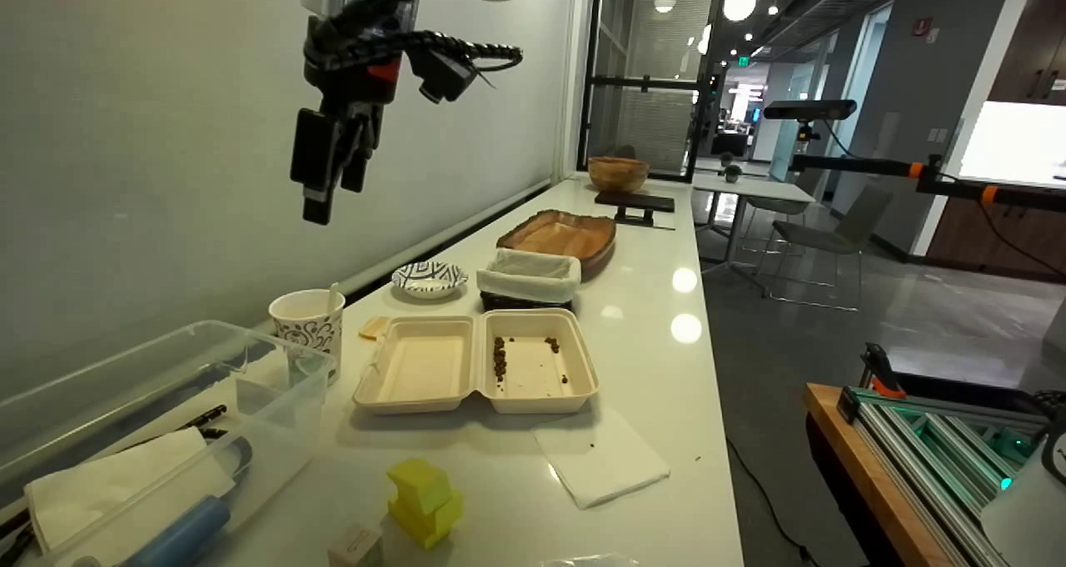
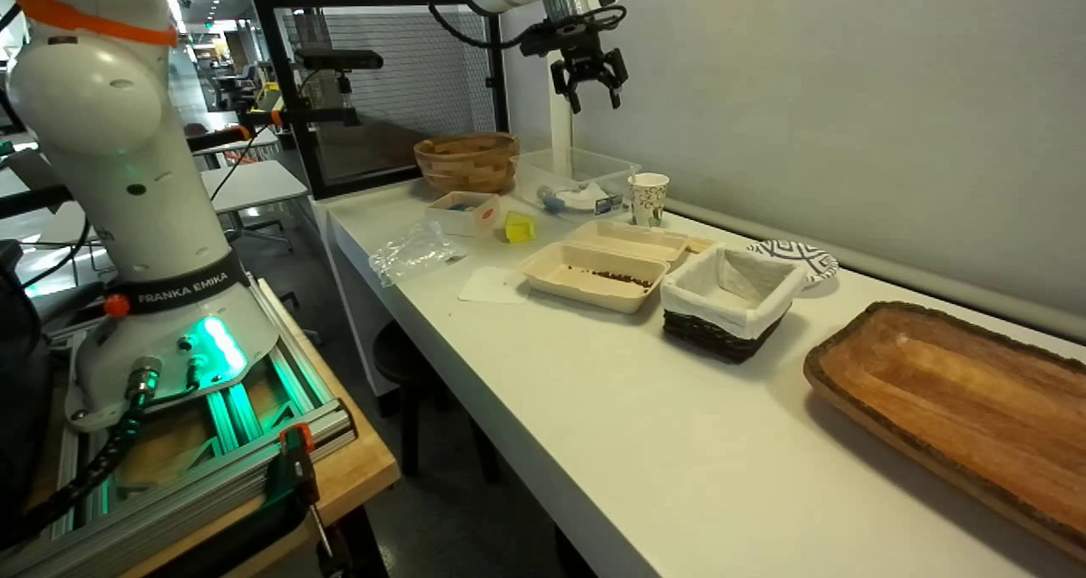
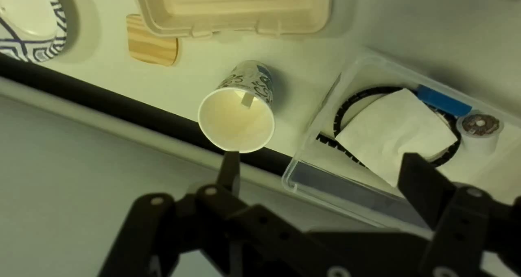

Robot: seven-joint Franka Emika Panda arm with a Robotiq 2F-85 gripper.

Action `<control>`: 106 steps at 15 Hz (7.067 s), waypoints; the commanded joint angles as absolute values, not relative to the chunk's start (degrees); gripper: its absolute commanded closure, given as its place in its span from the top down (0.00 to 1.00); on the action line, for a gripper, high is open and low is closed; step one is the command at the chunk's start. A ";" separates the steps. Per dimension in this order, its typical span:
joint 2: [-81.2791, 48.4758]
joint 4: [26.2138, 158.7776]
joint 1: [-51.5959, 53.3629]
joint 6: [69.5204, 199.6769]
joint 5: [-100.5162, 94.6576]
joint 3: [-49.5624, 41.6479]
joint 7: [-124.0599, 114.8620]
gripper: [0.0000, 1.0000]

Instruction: Remove the plastic spoon from the paper cup and put it in the takeaway pack

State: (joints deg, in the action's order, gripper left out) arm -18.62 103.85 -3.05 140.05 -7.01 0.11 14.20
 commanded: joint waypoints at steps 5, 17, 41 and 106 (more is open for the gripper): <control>-22.99 99.70 -10.23 137.83 -0.70 4.53 45.37 1.00; -28.66 95.87 -11.21 139.60 -1.85 3.34 58.58 1.00; -41.25 85.81 -12.23 142.86 -2.25 5.81 84.35 0.59; 2.38 131.89 -6.90 140.35 -12.76 -2.97 13.25 0.01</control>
